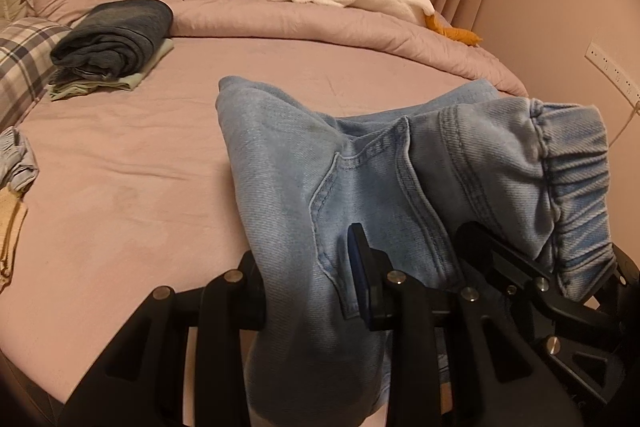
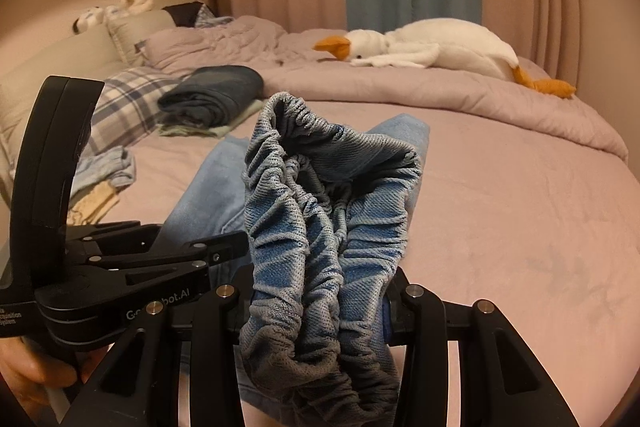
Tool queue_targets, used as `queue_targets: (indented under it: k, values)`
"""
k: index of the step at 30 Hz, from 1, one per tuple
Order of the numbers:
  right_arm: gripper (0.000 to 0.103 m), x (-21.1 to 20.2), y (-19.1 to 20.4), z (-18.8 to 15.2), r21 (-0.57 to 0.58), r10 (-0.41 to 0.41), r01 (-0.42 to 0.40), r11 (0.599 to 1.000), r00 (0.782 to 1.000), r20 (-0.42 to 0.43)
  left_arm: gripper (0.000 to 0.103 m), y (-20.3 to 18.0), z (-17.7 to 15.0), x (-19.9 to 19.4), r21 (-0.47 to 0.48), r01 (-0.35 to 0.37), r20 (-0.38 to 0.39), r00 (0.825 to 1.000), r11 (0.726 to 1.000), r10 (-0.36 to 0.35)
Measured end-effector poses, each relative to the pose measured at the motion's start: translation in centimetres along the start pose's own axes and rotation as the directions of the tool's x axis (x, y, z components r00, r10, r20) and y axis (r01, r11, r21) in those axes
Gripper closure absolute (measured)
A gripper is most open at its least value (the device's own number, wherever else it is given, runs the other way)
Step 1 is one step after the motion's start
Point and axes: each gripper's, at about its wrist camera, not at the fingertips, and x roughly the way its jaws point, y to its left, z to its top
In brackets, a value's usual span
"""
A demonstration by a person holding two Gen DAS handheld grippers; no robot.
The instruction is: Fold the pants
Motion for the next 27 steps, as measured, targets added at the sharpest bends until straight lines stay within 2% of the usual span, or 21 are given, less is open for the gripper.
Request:
queue_targets:
  k: [12, 27]
  values:
    - [0.059, -2.7, 2.2, 0.6, -0.08, 0.019, -0.012, 0.997, 0.996, 0.084, 0.073, 0.0, -0.7, -4.7, -0.003, -0.034, 0.093, 0.995, 0.999, 0.034]
    - [0.059, -3.7, 4.7, 1.8, -0.16, 0.047, -0.023, 0.987, 0.988, 0.148, 0.073, 1.5, 0.0, -7.4, -0.028, -0.066, 0.172, 0.983, 0.997, 0.07]
